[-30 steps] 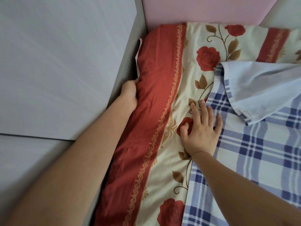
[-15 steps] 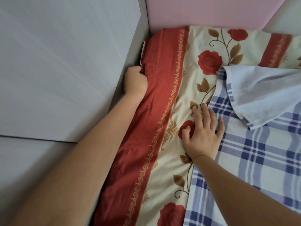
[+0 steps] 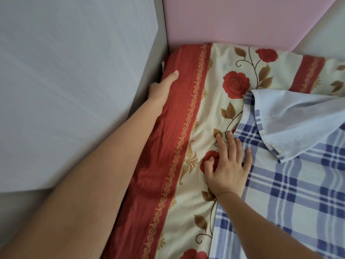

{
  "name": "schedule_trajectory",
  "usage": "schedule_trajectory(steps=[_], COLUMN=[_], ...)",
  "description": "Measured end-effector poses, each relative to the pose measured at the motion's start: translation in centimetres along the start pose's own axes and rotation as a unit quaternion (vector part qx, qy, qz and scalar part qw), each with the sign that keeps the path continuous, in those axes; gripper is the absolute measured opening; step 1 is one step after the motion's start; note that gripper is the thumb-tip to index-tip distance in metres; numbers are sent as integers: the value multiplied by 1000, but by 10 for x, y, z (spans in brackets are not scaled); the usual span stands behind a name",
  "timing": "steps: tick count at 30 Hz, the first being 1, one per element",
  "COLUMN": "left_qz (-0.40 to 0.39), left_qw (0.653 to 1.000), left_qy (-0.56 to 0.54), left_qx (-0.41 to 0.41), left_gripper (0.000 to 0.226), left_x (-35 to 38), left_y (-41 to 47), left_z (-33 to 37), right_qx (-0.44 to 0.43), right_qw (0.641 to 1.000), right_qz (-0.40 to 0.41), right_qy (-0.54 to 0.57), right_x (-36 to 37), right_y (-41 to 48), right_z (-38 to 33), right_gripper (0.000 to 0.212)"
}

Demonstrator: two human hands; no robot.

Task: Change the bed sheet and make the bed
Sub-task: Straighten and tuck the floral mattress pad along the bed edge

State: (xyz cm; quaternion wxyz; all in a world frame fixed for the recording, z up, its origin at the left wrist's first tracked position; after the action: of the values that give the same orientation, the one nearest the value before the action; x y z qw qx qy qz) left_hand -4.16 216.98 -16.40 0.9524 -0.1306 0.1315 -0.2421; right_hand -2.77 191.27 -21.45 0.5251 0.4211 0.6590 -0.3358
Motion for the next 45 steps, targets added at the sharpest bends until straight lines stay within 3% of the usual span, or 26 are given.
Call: schedule_trajectory(steps=[6,9,12,15,18,20,22,24,29,33,35,38,42,45], left_qz=[16,-5,-50,-131,-122,-64,-30,-20,-54,-80,-112,-133,-25,60], left_qw=[991,991,986,954,930,951,985,997,997,992,976,924,860,840], left_qy=[111,120,157,267,344,301,170,73,50,83,178,349,484,476], left_qx=[75,62,-9,-47,-39,-19,-14,-9,5,49,64,78,158,253], left_gripper=[51,45,70,89,100,97,87,79,92,67,69,83,66,55], left_x=[4,6,13,29,39,36,31,26,26,26,28,32,39,38], left_y=[7,16,27,37,41,39,46,51,53,66,75,84,64,22], left_z=[-5,-1,19,39,36,28,16,12,19,10,7,9,13,15], right_qx=[1,1,1,0,1,0,1,1,2,-6,-6,-4,-10,-12], right_qw=[1000,1000,1000,1000,1000,1000,1000,1000,1000,1000,1000,1000,1000,1000], right_qz=[-3,-6,-10,-10,-8,-9,-12,-11,-3,-2,1,8,16,19], right_qy=[1,-3,-6,-7,-8,-11,-13,-11,-9,-12,-12,-5,3,6], right_x=[-1,-2,-4,-4,-4,-3,-1,-1,-2,-1,1,2,4,4], right_y=[2,1,2,3,3,3,3,2,3,1,0,1,1,-1], right_z=[0,-1,-2,-2,-1,-2,-2,-1,-2,0,1,0,1,0], right_gripper=[65,65,66,65,66,66,67,67,67,65,65,66,66,65])
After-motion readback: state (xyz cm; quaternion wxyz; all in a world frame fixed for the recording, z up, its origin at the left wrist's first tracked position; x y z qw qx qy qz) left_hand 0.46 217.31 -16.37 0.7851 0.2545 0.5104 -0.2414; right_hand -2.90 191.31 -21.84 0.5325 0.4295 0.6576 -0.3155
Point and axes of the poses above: each hand's wrist, its own y-axis towards the middle knuckle, its own x-axis out of the palm, z = x × y, the point moved 2 cm from there along y, towards the middle knuckle, and after that the axes turned 14 degrees about x, right-handed, at the moved point
